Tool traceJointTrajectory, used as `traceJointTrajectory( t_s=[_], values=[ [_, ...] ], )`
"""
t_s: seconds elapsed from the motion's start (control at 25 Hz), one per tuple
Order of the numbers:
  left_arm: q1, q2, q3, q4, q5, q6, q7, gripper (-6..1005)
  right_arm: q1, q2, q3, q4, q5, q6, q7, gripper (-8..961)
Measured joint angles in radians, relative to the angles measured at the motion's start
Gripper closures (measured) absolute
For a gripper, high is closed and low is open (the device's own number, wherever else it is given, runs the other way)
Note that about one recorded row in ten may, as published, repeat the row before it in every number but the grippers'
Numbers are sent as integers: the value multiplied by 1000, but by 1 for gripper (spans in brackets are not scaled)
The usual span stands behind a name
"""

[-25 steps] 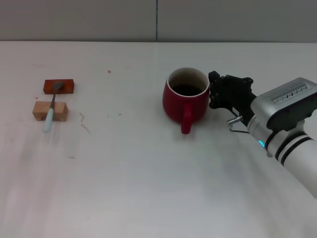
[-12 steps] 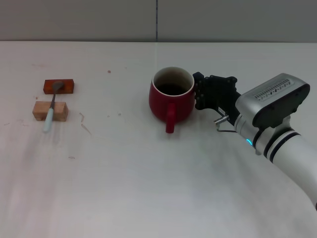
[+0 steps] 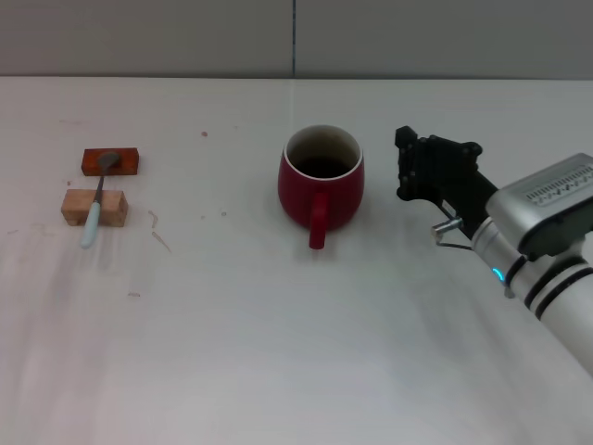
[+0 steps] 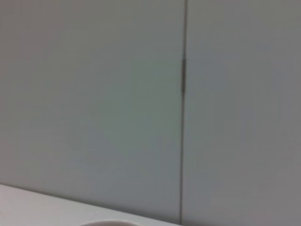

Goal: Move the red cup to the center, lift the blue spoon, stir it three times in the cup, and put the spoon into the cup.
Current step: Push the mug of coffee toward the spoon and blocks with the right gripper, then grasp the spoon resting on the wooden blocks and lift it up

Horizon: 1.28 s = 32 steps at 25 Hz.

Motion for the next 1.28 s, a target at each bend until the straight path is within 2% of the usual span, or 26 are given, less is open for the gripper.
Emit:
traceJointTrajectory(
  t_s=[0.2,0.44,0.68,0.96,1.28],
  values=[
    [0,0,28,6,-2,-1,0,153,-131,-5,41,-47,2,-214,0,852],
    [10,0,107,13,-1,-1,5,152,-338,-5,179,-85,4,-518,6,847],
    [12,3,210,31,6,-1,8,153,-445,-6,286,-104,5,-630,14,842],
    [16,-4,362,32,0,-3,14,153,-457,-2,321,-143,6,-666,70,584],
    [5,-2,384,16,-7,-108,-22,152,-455,-3,315,-143,6,-678,71,254]
  ],
)
